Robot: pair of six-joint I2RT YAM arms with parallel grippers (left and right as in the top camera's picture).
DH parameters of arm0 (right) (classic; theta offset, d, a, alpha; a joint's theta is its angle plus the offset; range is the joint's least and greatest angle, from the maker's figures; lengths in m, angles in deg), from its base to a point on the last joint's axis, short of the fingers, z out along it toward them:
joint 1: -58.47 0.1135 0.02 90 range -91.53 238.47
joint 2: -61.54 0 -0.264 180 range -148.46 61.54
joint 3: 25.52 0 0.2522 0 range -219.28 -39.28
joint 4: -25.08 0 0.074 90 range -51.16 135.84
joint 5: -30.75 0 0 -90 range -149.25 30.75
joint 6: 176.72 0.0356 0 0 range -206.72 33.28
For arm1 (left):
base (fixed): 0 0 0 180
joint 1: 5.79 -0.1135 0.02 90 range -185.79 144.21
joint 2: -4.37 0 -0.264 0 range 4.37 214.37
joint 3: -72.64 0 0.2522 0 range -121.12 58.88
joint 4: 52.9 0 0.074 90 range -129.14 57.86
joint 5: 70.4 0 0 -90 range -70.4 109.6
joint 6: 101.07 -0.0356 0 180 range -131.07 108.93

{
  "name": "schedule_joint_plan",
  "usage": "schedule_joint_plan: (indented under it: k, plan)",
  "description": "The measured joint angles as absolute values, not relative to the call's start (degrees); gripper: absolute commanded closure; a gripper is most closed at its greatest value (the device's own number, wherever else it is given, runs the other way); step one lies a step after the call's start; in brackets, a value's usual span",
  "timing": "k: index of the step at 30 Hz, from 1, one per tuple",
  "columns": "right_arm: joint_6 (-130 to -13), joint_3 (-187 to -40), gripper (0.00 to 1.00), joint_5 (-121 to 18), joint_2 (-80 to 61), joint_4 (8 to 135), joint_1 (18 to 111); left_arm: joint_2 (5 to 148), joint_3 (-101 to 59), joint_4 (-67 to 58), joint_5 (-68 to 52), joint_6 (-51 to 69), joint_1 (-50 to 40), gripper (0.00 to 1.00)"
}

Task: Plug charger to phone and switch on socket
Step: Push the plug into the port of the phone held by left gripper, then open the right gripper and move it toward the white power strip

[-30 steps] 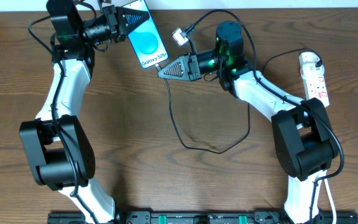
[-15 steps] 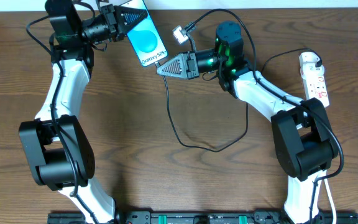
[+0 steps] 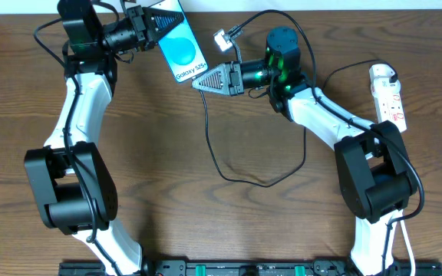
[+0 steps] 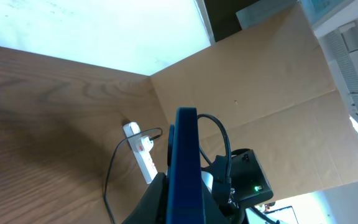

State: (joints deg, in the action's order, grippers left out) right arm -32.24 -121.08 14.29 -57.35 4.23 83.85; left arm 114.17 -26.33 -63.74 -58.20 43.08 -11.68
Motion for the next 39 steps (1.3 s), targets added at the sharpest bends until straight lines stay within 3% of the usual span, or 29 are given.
schedule_joint_plan:
  k: [6, 8, 12, 13, 15, 16, 34, 39]
  plan:
    - [-32.24, -121.08, 0.99, 14.35, -57.35, 4.15, 83.85, 114.17, -26.33, -63.76, -58.2, 43.08, -11.68, 0.93]
    - [-32.19, -121.06, 0.92, 14.51, -57.35, 3.69, 83.85, 114.17, -26.33, -63.74, -58.2, 43.1, -11.68, 0.93]
    - [-31.78, -120.93, 0.59, 16.08, -57.48, -1.32, 83.81, 114.17, -26.33, -63.71, -58.07, 43.21, -11.75, 0.93]
    - [-31.71, -120.91, 0.46, 16.78, -57.52, -2.72, 83.83, 114.17, -26.33, -63.71, -58.02, 43.3, -11.85, 0.93]
    - [-31.25, -120.91, 0.07, 18.59, -57.57, -5.82, 83.83, 114.17, -26.33, -63.69, -58.0, 43.28, -12.14, 0.93]
    - [-31.47, -120.91, 0.01, 18.55, -57.57, -6.41, 83.83, 114.17, -26.33, -63.65, -58.11, 43.32, -12.34, 0.93]
    - [-30.2, -120.97, 0.01, 11.64, -57.57, -5.08, 76.79, 114.17, -26.33, -63.32, -62.61, 43.32, -11.94, 0.93]
    - [-30.25, -121.28, 0.01, 7.1, -57.59, 8.91, 72.47, 114.17, -26.33, -63.32, -62.83, 43.32, -11.94, 0.93]
